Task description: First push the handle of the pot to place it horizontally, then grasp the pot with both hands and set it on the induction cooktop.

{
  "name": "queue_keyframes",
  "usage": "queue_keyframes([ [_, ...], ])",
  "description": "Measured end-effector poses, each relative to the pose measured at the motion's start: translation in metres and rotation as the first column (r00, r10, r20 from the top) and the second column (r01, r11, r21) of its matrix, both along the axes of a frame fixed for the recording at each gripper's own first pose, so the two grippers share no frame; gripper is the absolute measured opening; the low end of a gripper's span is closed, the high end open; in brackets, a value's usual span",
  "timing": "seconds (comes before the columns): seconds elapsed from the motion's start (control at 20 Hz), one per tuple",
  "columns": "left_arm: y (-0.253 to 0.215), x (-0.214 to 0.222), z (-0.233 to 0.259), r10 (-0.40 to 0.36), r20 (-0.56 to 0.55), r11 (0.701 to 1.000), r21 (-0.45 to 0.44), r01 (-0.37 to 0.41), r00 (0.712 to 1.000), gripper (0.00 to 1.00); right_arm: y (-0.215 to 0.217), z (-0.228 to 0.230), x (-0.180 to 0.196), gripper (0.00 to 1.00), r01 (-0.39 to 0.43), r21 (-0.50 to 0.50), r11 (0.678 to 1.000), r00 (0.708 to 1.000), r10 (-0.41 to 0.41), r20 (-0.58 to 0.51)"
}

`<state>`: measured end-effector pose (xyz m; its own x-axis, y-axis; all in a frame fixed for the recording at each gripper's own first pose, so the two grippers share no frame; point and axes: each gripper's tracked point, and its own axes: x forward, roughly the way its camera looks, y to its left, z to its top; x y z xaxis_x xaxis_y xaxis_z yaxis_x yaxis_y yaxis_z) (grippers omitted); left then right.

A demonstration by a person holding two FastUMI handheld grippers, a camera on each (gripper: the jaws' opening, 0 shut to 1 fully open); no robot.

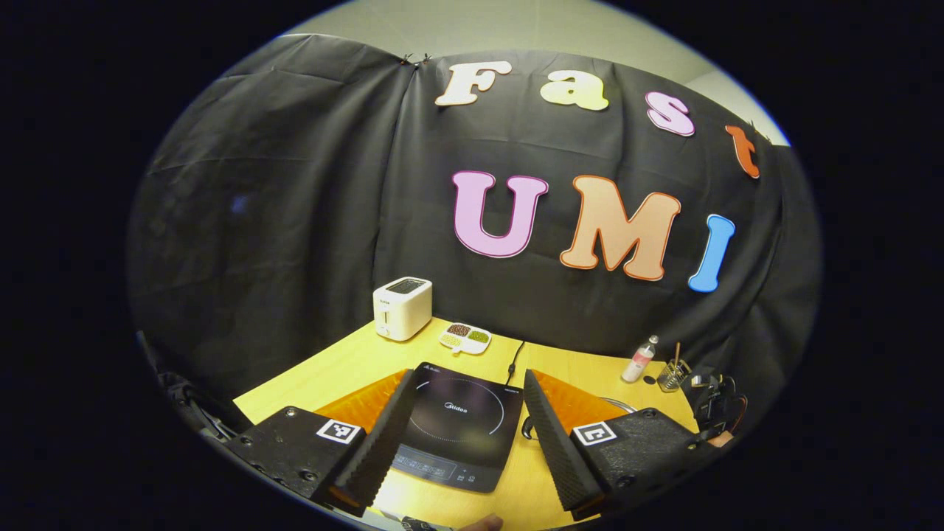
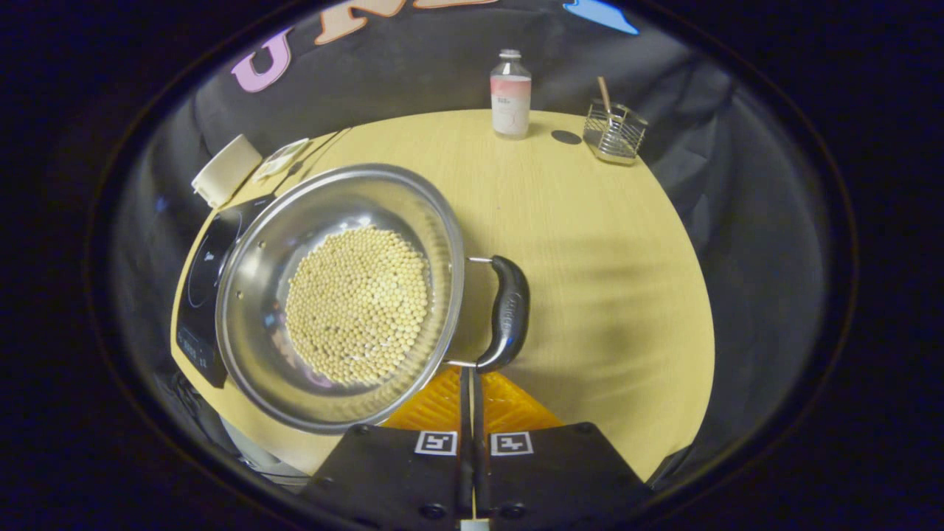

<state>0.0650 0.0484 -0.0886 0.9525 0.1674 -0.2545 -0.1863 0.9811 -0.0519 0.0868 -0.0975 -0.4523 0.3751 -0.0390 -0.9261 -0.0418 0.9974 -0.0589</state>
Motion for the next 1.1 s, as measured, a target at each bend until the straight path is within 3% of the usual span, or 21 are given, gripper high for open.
queue_keyframes([
  [0.1,-0.007,0.0,0.002,-0.006,-0.004,1.0,0.013,0.006,1.0,0.84,-0.003,0.002,-0.001,0.0,-0.002,0.007,1.0,1.0,0.002,0.008],
  [0.15,-0.011,0.002,0.002,-0.011,-0.006,1.0,0.015,0.011,1.0,0.89,-0.005,0.004,0.0,0.03,-0.01,0.006,1.0,1.0,0.01,0.019],
  [0.3,-0.026,0.009,0.002,-0.041,-0.014,0.999,0.027,0.041,0.999,0.89,-0.001,0.018,-0.004,0.0,-0.024,0.037,0.999,0.998,0.023,0.051],
  [0.35,-0.031,0.013,0.004,-0.055,-0.011,0.998,0.035,0.056,0.998,0.84,0.0,0.023,-0.003,0.03,-0.024,0.05,0.998,0.998,0.021,0.064],
  [0.4,-0.037,0.016,0.005,-0.073,-0.009,0.996,0.042,0.073,0.997,0.89,0.0,0.027,-0.004,0.03,-0.019,0.057,0.998,0.997,0.015,0.073],
  [0.65,-0.066,0.038,-0.014,-0.184,-0.052,0.982,0.023,0.185,0.982,0.89,0.001,0.052,0.006,0.0,0.019,0.069,0.997,0.987,-0.03,0.157],
  [0.75,-0.077,0.048,-0.024,-0.243,-0.068,0.97,-0.002,0.243,0.968,0.9,0.0,0.06,0.008,0.04,0.038,0.057,0.998,0.982,-0.048,0.182],
  [0.9,-0.09,0.067,-0.049,-0.325,-0.1,0.946,-0.047,0.322,0.941,0.89,0.001,0.067,0.011,0.23,0.072,0.036,0.997,0.978,-0.078,0.191],
  [0.95,-0.093,0.072,-0.058,-0.352,-0.117,0.936,-0.067,0.347,0.929,0.89,0.002,0.069,0.013,0.23,0.084,0.03,0.996,0.977,-0.088,0.196],
  [1.05,-0.097,0.08,-0.079,-0.398,-0.155,0.917,-0.106,0.386,0.904,0.89,0.003,0.069,0.018,0.37,0.116,0.016,0.993,0.975,-0.117,0.191],
  [1.1,-0.098,0.084,-0.089,-0.419,-0.175,0.907,-0.127,0.402,0.891,0.89,0.003,0.068,0.018,0.53,0.133,0.005,0.991,0.974,-0.132,0.187],
])
